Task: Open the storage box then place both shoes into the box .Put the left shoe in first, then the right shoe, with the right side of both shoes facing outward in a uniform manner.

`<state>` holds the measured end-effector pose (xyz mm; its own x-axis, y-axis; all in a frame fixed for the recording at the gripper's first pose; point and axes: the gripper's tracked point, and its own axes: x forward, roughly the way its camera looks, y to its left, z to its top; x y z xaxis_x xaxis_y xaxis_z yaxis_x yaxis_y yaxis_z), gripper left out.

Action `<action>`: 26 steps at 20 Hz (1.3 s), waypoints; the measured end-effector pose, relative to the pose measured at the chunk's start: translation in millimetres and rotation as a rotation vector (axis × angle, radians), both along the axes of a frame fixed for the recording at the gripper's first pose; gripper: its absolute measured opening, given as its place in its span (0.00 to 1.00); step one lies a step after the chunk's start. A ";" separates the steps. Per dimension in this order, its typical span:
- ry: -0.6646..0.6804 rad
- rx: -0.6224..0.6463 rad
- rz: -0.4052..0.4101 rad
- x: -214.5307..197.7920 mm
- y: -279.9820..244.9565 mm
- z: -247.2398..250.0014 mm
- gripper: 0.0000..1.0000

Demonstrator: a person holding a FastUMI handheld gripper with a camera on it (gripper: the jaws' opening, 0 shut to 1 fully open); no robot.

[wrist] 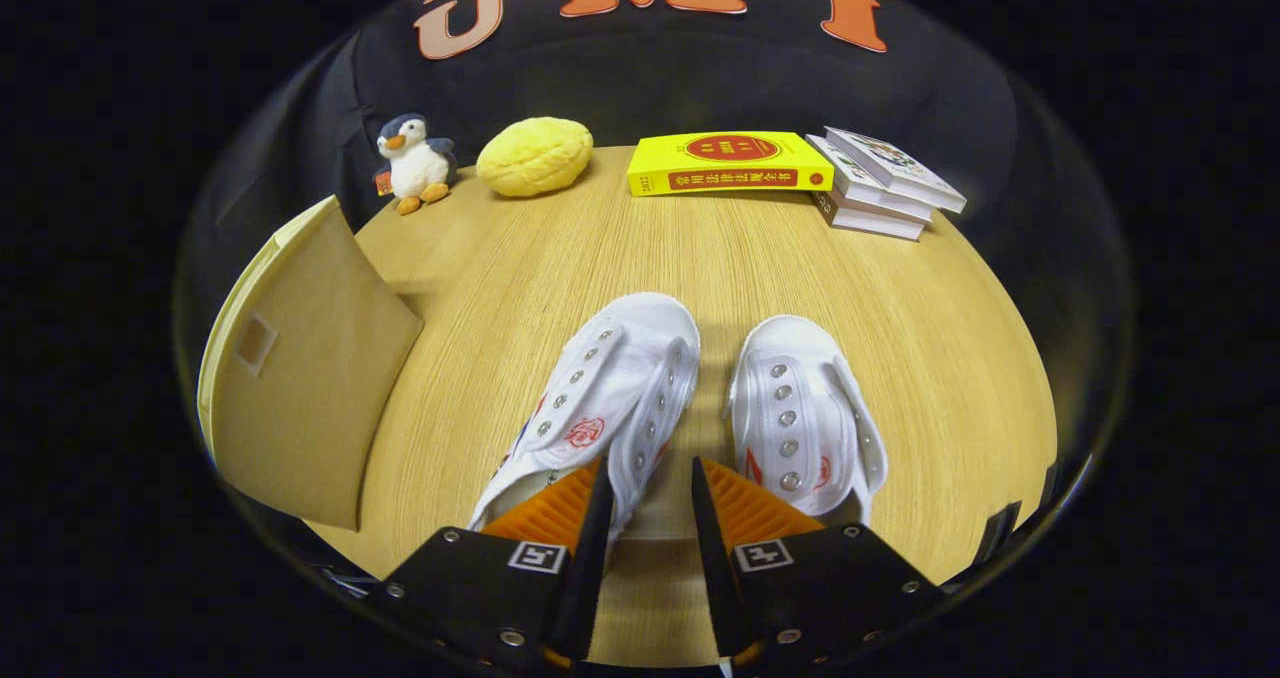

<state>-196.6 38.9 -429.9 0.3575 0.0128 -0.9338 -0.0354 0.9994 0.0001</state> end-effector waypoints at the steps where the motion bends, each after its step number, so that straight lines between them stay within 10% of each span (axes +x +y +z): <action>1: -0.014 0.002 -0.019 3.2 1.6 -2.1 0.40; 11: -0.035 0.025 -0.137 18.5 -2.1 -17.6 0.04; 26: -0.079 0.167 -0.236 64.8 43.1 90.6 0.02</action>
